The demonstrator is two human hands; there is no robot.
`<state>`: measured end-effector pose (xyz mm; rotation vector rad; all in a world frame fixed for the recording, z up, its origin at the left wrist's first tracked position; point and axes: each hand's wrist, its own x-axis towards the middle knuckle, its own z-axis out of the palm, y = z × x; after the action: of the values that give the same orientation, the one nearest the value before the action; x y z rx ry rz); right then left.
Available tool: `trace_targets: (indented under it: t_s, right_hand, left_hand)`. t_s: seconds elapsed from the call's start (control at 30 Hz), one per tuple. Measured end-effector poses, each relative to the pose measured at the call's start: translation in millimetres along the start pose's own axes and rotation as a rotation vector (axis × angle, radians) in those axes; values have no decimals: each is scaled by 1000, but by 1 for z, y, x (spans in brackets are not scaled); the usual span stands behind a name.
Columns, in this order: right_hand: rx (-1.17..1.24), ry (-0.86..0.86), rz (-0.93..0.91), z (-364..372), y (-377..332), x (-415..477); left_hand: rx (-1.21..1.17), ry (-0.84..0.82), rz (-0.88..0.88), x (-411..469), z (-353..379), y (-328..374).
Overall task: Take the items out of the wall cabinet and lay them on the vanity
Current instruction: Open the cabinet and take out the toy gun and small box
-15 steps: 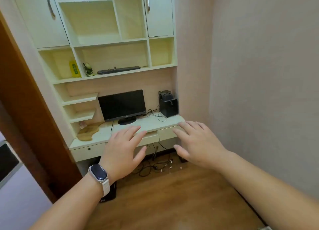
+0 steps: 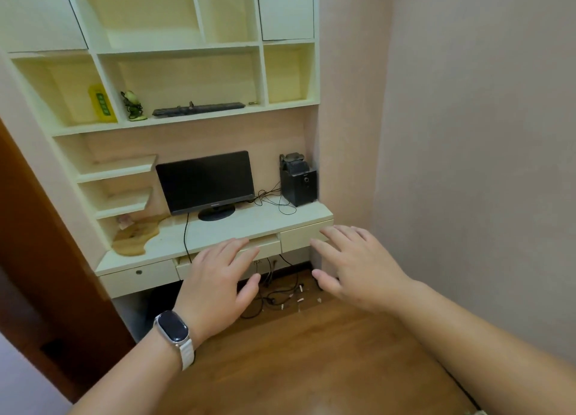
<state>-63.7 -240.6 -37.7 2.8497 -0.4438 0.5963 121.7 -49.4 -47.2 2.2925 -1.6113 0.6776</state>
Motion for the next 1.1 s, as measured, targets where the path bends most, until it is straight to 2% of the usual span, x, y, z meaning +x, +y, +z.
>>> trace_targets:
  t_s: [0.43, 0.53, 0.77, 1.1]
  right_hand:
    - [-14, -25, -34, 94, -71, 226]
    - [-16, -25, -42, 111, -78, 260]
    - [-54, -31, -64, 145, -41, 315]
    - [-19, 31, -47, 212, 73, 396]
  left_hand:
    - [-32, 38, -16, 75, 64, -225]
    - [-35, 33, -6, 93, 81, -259]
    - [-96, 66, 3, 149, 130, -287]
    - [-4, 72, -52, 268, 195, -294]
